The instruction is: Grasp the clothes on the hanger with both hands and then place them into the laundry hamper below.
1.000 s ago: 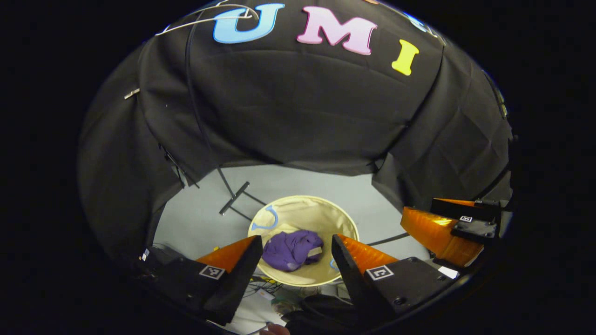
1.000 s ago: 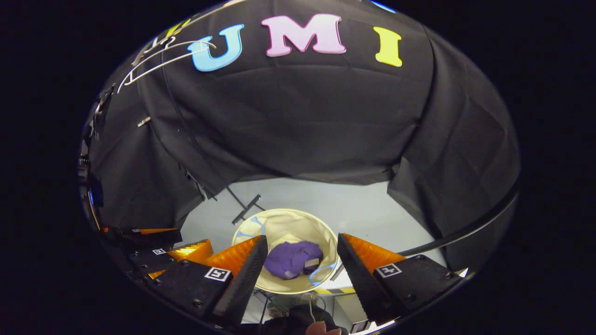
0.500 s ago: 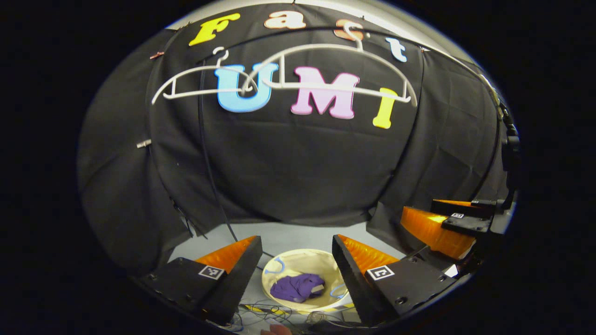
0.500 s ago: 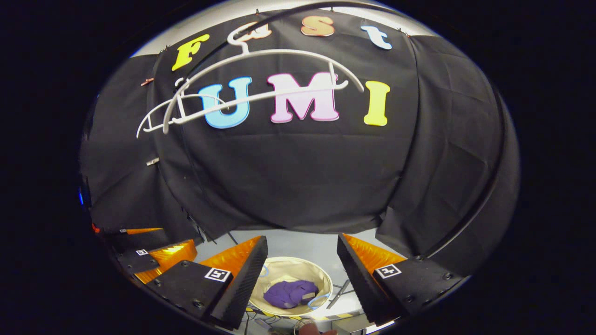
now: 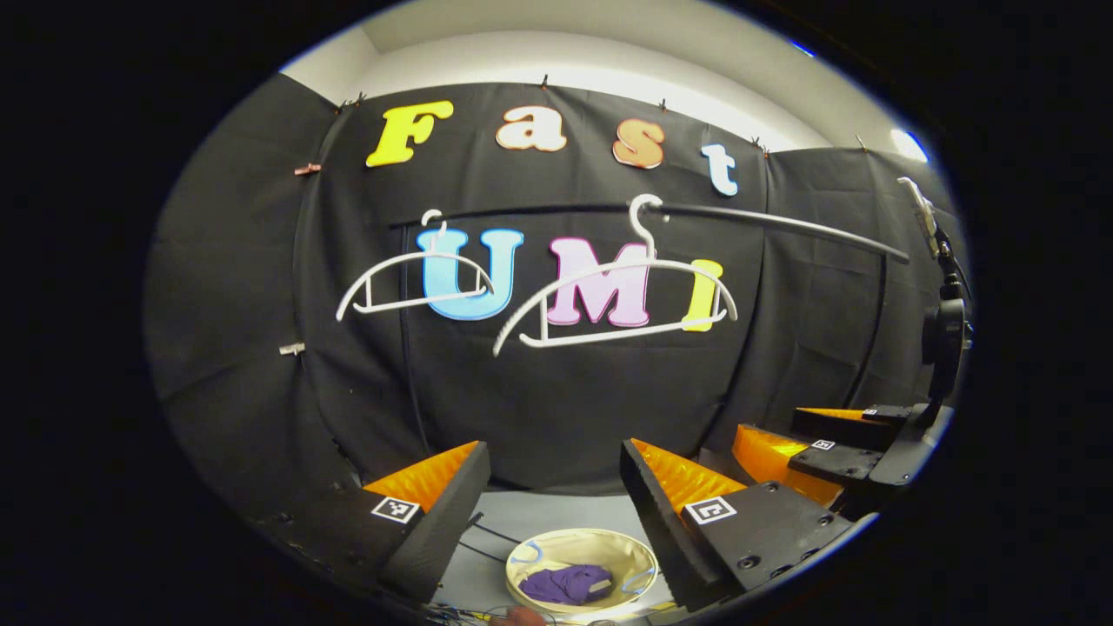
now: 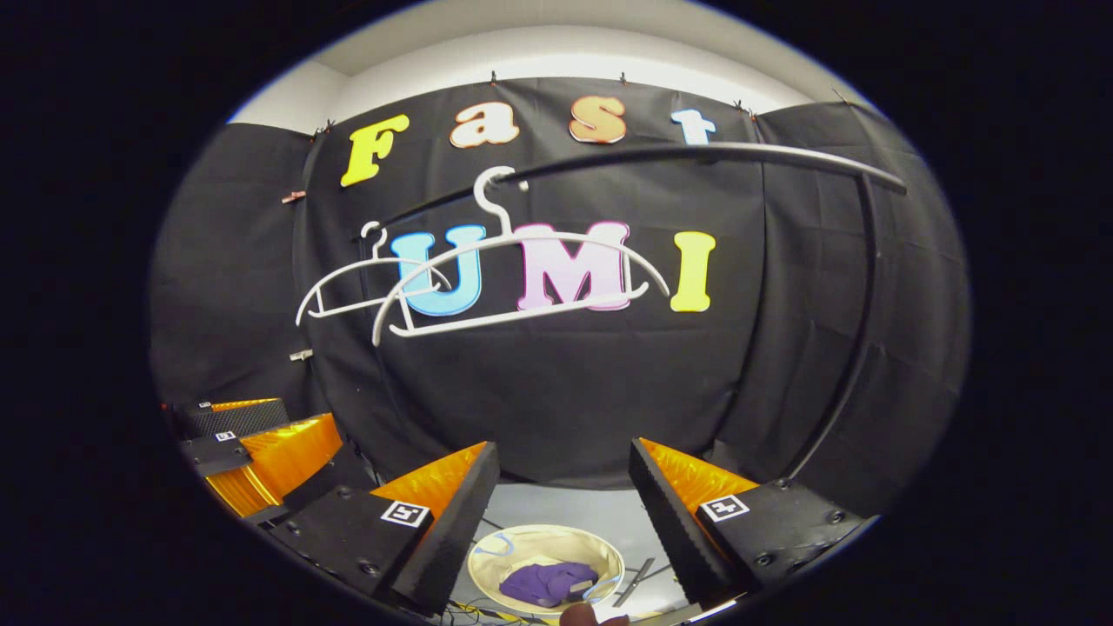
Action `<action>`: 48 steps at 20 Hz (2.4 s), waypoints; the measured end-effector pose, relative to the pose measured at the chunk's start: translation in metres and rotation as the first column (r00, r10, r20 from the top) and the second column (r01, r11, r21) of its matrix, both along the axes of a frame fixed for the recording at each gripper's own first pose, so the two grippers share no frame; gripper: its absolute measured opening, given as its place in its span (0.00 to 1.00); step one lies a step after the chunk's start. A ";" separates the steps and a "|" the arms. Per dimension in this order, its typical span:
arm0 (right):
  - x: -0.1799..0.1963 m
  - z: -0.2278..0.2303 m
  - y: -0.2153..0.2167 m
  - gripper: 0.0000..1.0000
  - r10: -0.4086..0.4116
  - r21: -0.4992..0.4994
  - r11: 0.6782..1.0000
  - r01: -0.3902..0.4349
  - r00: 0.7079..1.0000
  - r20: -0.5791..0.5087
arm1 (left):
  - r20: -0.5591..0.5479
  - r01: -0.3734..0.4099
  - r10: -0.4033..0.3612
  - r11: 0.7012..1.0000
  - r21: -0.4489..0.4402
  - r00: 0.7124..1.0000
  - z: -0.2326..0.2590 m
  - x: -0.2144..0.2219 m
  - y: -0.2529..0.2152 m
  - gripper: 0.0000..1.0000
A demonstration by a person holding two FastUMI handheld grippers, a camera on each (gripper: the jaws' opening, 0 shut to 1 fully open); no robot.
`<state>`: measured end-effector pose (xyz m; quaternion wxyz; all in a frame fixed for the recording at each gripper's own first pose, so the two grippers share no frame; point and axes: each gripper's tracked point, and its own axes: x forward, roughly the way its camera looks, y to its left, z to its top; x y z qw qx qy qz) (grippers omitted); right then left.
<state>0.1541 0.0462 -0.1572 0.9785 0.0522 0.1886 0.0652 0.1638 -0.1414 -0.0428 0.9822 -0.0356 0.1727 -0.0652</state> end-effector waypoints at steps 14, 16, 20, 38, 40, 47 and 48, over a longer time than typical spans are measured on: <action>-0.049 0.101 0.010 0.98 -0.028 -0.029 0.999 0.036 0.970 0.240 | 0.113 0.003 -0.007 0.999 0.036 0.994 0.048 -0.051 0.023 0.95; -0.050 0.104 0.008 0.97 -0.033 -0.012 0.999 0.037 0.969 0.246 | 0.130 0.003 -0.009 0.999 0.050 0.991 0.056 -0.061 0.021 0.92; -0.045 0.106 0.006 0.96 -0.023 -0.027 0.999 0.031 0.965 0.262 | 0.139 -0.008 0.001 0.999 0.048 0.990 0.056 -0.064 0.016 0.95; -0.054 0.112 0.004 0.96 0.005 -0.065 0.998 0.014 0.961 0.277 | 0.129 -0.001 0.000 1.000 0.004 0.992 0.059 -0.087 -0.001 0.95; -0.056 0.114 0.005 0.96 0.009 -0.072 0.997 0.012 0.959 0.284 | 0.128 -0.004 0.005 1.000 -0.003 0.992 0.059 -0.090 0.001 0.95; -0.059 0.118 -0.002 0.97 -0.008 -0.071 0.997 0.030 0.955 0.295 | 0.140 -0.008 0.009 1.000 -0.006 0.990 0.065 -0.093 0.004 0.95; -0.060 0.117 -0.002 0.97 -0.009 -0.072 0.997 0.032 0.956 0.292 | 0.138 -0.008 0.009 1.000 -0.006 0.990 0.064 -0.094 0.004 0.92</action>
